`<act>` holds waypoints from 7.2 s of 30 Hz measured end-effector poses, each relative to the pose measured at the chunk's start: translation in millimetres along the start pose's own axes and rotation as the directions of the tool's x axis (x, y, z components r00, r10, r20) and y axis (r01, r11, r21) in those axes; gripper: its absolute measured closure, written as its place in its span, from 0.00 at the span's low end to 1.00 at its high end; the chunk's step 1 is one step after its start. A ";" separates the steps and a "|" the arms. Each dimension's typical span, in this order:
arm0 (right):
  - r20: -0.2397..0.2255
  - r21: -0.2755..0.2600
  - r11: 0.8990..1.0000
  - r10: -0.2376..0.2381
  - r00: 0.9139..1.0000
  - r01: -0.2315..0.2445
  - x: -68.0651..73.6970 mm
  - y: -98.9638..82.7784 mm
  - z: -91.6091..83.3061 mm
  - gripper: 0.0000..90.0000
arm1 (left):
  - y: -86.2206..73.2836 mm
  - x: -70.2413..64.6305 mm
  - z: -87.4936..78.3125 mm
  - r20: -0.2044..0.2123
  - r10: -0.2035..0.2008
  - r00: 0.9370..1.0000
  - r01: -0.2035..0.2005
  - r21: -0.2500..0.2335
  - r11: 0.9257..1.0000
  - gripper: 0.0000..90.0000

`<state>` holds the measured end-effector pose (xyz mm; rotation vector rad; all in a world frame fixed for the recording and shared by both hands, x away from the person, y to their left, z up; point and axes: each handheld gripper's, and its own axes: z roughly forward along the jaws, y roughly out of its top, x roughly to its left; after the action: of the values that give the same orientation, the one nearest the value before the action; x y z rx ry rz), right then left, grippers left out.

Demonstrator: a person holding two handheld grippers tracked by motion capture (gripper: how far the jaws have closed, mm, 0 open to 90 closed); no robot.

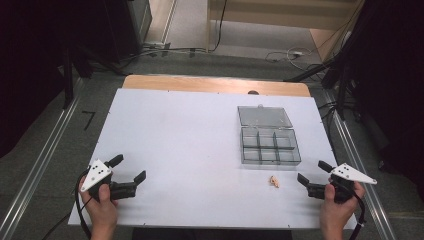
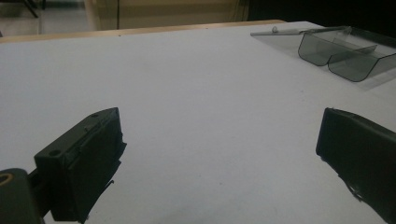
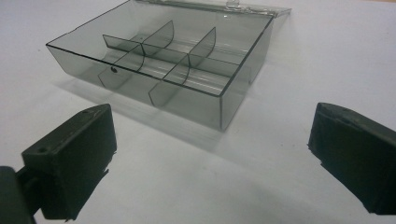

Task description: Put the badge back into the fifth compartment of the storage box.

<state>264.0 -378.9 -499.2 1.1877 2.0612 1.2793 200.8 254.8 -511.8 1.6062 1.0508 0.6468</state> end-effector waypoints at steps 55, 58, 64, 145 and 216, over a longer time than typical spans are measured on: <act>-0.106 0.282 0.954 0.133 0.985 -0.098 57.5 30.7 38.7 0.42 | -0.2 -3.9 2.8 0.018 0.035 0.999 -0.036 0.024 0.999 0.01; -0.103 0.302 0.949 0.133 0.986 -0.096 57.1 29.3 40.8 0.44 | -0.2 -4.0 2.9 0.019 0.035 0.999 -0.035 0.026 0.999 0.01; -0.088 0.324 0.941 0.135 0.987 -0.099 58.0 27.5 43.8 0.47 | -0.2 -3.7 2.8 0.018 0.035 0.999 -0.036 0.026 0.999 0.01; -0.253 0.369 0.926 0.014 0.967 0.083 71.4 24.7 47.1 0.88 | -0.4 -4.0 3.7 0.013 0.031 0.999 -0.031 0.033 0.999 0.01; -0.183 0.304 0.951 0.007 0.983 0.050 63.0 79.2 57.3 0.88 | -0.9 -5.3 5.6 0.010 0.036 0.999 -0.036 0.049 0.998 0.01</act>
<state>306.2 -281.1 -452.7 1.2101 2.4720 1.1198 202.7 247.5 -513.7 1.6730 1.0405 0.6412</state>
